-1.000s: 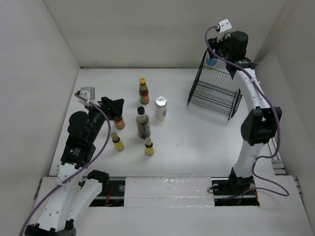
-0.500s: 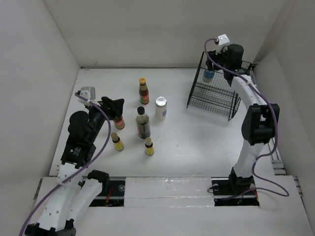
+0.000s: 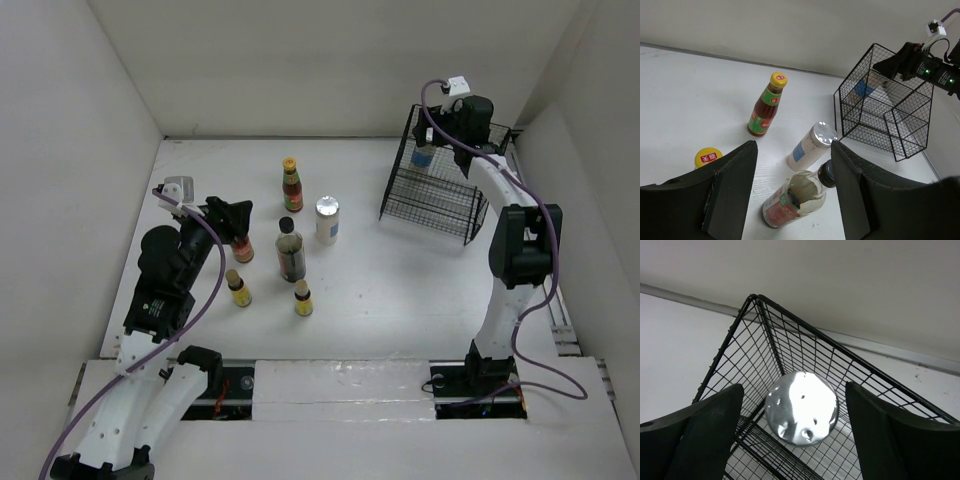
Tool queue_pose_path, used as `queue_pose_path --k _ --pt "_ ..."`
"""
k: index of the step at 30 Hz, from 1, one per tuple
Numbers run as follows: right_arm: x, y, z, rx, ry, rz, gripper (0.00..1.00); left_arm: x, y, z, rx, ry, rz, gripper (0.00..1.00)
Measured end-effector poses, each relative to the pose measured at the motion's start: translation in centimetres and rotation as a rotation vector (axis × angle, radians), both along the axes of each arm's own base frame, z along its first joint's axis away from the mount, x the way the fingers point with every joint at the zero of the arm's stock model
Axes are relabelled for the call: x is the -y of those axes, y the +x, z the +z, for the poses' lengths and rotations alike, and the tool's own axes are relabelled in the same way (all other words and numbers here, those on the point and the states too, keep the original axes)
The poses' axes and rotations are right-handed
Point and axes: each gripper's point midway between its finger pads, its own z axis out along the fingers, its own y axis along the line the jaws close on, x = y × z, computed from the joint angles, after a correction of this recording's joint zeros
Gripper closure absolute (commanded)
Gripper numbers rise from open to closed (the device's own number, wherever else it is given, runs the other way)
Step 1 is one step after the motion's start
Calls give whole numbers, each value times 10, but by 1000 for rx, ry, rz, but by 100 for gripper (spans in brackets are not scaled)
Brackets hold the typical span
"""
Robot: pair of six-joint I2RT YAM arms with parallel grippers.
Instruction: Organize the condiment bottles
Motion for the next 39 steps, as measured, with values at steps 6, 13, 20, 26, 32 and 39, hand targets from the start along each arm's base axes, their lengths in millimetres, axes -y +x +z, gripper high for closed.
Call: queue_pose_path --k 6,13,20,26,32,39 --pt "-5 -2 4 2 27 18 9 0 -1 2 7 -2 0 44" --pt "-15 -39 65 106 -12 39 59 -1 -2 3 12 -3 2 44" --pt "-131 -126 123 293 -81 318 26 -5 -1 3 9 -12 28 41" --pt "-219 -174 22 118 -136 636 0 -9 1 3 2 -23 54 38" --pt "-221 -199 -38 -46 -176 723 0 -9 1 3 2 -26 58 37" --pt "-253 -200 -46 -59 -198 833 0 -10 1 3 1 -27 61 37"
